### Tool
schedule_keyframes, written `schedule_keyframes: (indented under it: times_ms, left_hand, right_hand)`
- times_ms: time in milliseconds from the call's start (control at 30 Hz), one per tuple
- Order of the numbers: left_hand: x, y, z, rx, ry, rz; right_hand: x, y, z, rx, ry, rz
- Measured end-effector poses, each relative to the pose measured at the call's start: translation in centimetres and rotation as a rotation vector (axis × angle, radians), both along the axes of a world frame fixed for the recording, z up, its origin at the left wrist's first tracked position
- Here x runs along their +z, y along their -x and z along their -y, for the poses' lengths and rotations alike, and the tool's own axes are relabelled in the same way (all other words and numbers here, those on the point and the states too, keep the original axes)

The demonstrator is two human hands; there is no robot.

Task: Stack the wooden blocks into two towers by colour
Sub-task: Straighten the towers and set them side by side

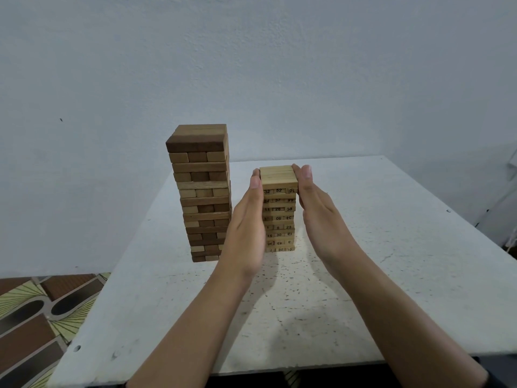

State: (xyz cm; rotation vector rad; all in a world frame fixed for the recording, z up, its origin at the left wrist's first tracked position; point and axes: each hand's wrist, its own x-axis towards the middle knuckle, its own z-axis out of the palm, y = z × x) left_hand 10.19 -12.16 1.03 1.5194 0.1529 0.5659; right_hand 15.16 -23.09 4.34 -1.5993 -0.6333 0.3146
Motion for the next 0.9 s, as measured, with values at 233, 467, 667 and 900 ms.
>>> schedule_keyframes:
  times_ms: [233, 467, 667, 900]
  left_hand:
    - [0.3, 0.2, 0.1, 0.021, 0.036, -0.005]
    - [-0.7, 1.0, -0.2, 0.01, 0.028, -0.066]
    - [-1.4, 1.6, -0.2, 0.008, 0.028, -0.149]
    - [-2.0, 1.7, -0.2, -0.013, 0.014, -0.138]
  right_hand:
    - [0.1, 0.2, 0.0, -0.007, -0.018, -0.004]
    - [-1.6, -0.5, 0.8, -0.016, -0.03, -0.038]
    - [-2.9, -0.3, 1.2, 0.001, 0.017, -0.058]
    - [-2.8, 0.3, 1.1, 0.054, 0.023, -0.033]
